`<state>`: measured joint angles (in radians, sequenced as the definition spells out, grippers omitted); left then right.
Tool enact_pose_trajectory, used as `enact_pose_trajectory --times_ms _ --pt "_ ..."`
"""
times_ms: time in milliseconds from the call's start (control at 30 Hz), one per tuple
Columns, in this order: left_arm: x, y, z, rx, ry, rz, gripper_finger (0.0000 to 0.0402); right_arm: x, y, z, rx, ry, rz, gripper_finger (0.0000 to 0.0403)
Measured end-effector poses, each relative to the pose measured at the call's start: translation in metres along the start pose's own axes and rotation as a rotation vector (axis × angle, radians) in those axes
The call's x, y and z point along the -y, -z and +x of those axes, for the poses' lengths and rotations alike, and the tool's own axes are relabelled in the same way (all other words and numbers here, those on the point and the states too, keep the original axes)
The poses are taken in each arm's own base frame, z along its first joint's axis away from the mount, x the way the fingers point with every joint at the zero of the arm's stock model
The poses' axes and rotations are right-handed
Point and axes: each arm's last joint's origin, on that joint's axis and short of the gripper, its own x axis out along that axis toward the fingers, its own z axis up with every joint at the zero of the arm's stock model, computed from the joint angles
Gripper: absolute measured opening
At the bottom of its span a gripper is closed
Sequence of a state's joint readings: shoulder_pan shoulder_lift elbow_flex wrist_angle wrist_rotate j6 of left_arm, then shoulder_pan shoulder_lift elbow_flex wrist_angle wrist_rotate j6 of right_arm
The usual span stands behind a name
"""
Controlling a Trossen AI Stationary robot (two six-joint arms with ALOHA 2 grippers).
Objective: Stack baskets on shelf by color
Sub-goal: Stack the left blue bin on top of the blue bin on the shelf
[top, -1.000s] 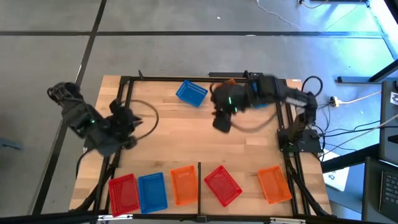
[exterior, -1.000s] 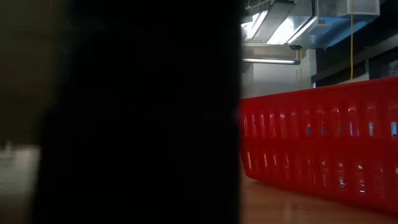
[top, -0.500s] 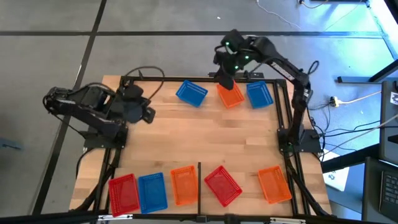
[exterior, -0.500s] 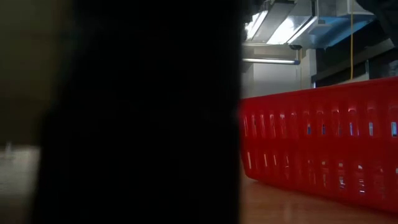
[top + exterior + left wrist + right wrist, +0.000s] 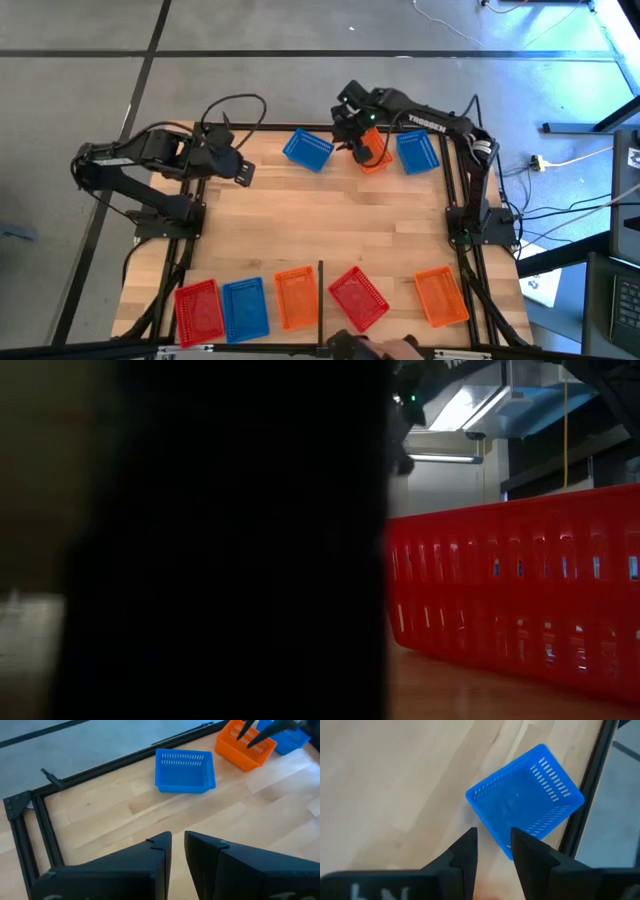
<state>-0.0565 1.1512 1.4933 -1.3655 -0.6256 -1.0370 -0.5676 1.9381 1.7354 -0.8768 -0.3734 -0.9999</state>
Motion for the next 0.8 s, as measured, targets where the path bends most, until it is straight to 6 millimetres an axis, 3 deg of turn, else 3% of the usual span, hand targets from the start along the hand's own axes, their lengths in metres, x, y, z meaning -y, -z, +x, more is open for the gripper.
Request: enact_pose_trajectory --times_ms 133,333,500,800 --pt "0.0 0.0 0.0 0.0 0.0 0.001 0.0043 -0.004 0.01 0.018 -0.005 0.013 -0.023 0.0116" --pt "0.0 -0.001 0.0 0.022 -0.014 0.007 0.0043 -0.008 0.017 0.027 -0.009 0.009 0.115 0.0116" --pt "0.005 -0.011 0.013 0.051 -0.021 0.036 0.0044 -0.003 0.005 0.009 -0.009 0.008 0.204 0.0116" --pt "0.003 -0.068 0.063 0.045 0.154 0.021 0.0044 0.006 -0.028 -0.045 0.01 0.026 0.245 0.0116"
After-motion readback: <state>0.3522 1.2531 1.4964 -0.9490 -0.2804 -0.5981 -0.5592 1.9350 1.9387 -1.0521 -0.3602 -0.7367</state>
